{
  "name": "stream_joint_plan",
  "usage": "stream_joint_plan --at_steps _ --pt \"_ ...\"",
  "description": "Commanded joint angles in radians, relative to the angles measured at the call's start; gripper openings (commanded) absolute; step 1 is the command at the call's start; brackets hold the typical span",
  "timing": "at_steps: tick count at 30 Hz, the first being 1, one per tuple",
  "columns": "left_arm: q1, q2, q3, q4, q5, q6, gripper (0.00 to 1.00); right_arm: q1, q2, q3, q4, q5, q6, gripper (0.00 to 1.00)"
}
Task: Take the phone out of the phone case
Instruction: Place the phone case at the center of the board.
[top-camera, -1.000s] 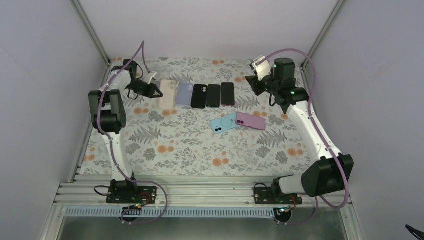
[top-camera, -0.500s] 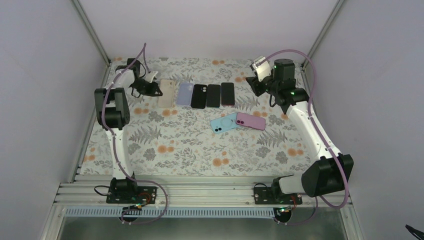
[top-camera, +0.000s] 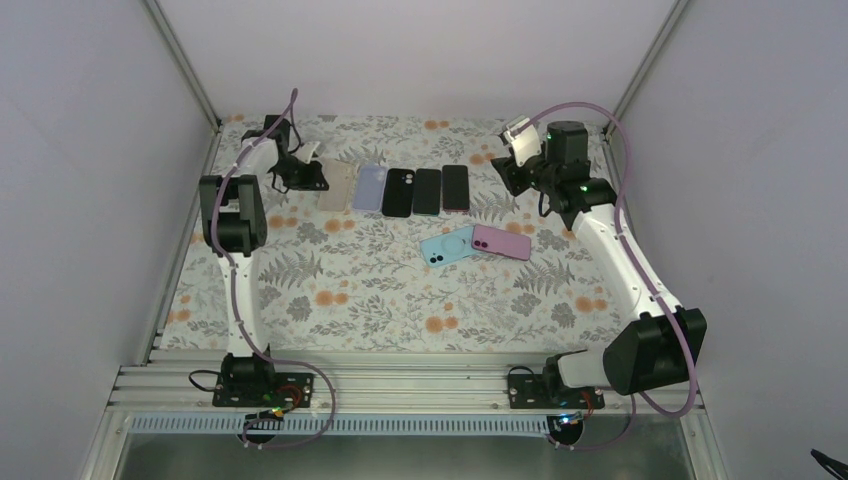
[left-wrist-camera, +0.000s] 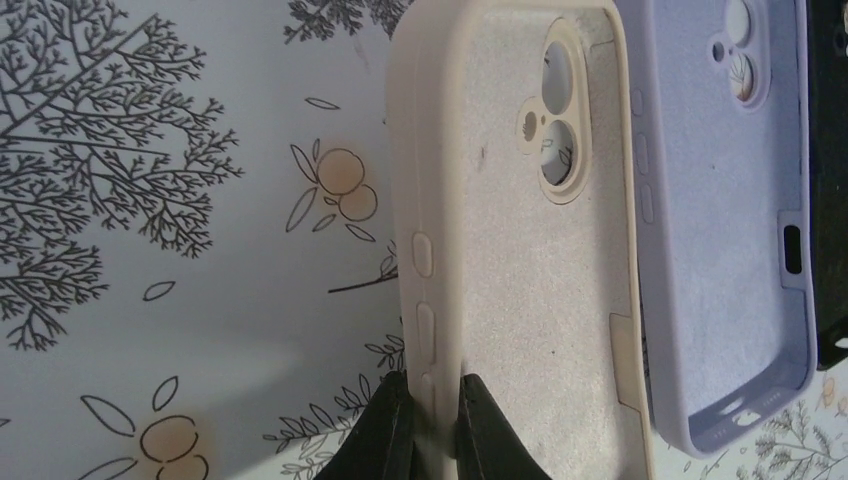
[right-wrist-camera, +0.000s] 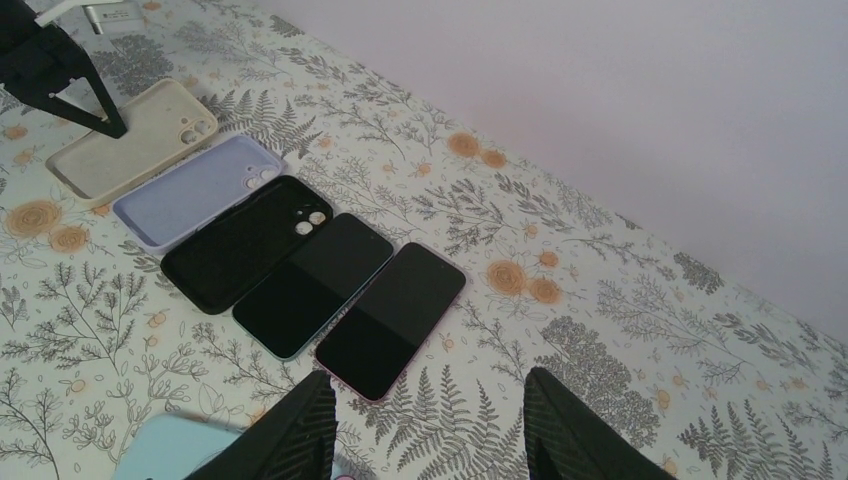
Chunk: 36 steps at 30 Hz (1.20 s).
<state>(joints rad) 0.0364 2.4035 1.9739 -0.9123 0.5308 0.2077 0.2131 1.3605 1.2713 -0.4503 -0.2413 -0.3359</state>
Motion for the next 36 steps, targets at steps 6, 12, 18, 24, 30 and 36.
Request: stream_joint_plan --at_steps 6,12,18,24,30,36 --pt "-0.007 0.079 0.021 0.102 -0.097 -0.081 0.02 -0.011 -0.024 -0.012 0.004 0.005 0.006 0.44" --pt "-0.013 0.075 0.004 0.099 -0.104 -0.083 0.02 -0.012 -0.024 -0.01 0.004 0.006 0.005 0.44" --pt "-0.014 0.052 -0.028 0.107 -0.126 -0.095 0.12 -0.012 -0.026 -0.009 0.0 0.008 0.002 0.45" --pt "-0.013 0.025 -0.047 0.104 -0.153 -0.097 0.26 -0.012 -0.024 -0.01 -0.017 0.003 -0.012 0.69" --pt "-0.009 -0.023 -0.087 0.107 -0.175 -0.108 0.36 -0.027 -0.015 -0.01 -0.06 -0.042 -0.05 0.92" --pt "0.008 -0.118 -0.14 0.138 -0.148 -0.109 0.65 -0.065 0.02 -0.008 -0.158 -0.171 -0.185 0.99"
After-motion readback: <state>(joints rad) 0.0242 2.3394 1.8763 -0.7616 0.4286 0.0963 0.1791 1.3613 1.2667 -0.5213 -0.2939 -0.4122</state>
